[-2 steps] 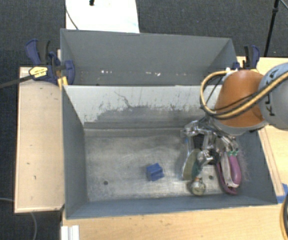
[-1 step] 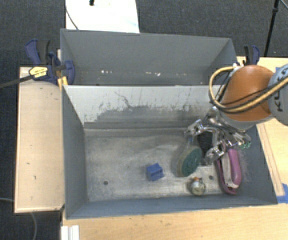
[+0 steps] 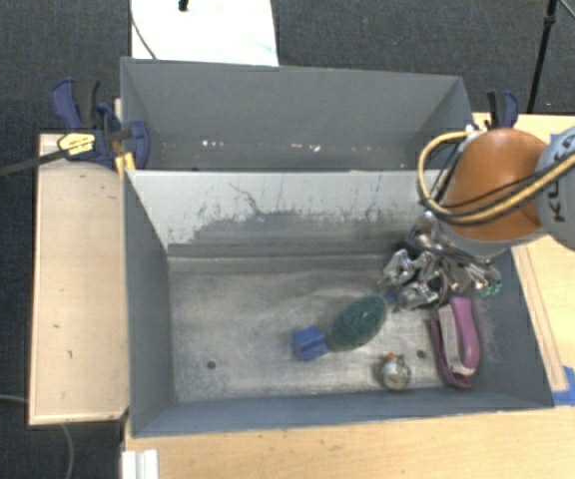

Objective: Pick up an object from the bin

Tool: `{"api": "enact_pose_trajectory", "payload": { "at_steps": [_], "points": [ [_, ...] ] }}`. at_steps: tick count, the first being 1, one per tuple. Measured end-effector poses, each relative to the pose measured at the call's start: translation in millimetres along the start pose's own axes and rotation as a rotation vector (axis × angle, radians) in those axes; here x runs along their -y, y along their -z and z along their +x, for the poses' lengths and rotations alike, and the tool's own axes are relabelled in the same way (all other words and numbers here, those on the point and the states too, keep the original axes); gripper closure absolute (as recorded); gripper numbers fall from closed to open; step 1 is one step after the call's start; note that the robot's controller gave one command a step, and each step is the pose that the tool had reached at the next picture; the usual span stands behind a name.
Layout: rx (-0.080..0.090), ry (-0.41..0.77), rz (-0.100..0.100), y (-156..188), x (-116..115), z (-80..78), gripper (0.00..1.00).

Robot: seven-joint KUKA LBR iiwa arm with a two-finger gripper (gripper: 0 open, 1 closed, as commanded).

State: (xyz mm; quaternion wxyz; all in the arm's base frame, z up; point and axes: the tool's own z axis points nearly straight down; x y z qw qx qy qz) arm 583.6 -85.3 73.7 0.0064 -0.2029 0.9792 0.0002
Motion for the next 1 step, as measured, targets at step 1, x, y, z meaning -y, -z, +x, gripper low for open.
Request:
{"api": "enact_pose_trajectory", "payload": {
  "at_steps": [1],
  "points": [
    [-0.003,0.195,0.003,143.4,-3.1,6.9,1.00]
  ]
}}
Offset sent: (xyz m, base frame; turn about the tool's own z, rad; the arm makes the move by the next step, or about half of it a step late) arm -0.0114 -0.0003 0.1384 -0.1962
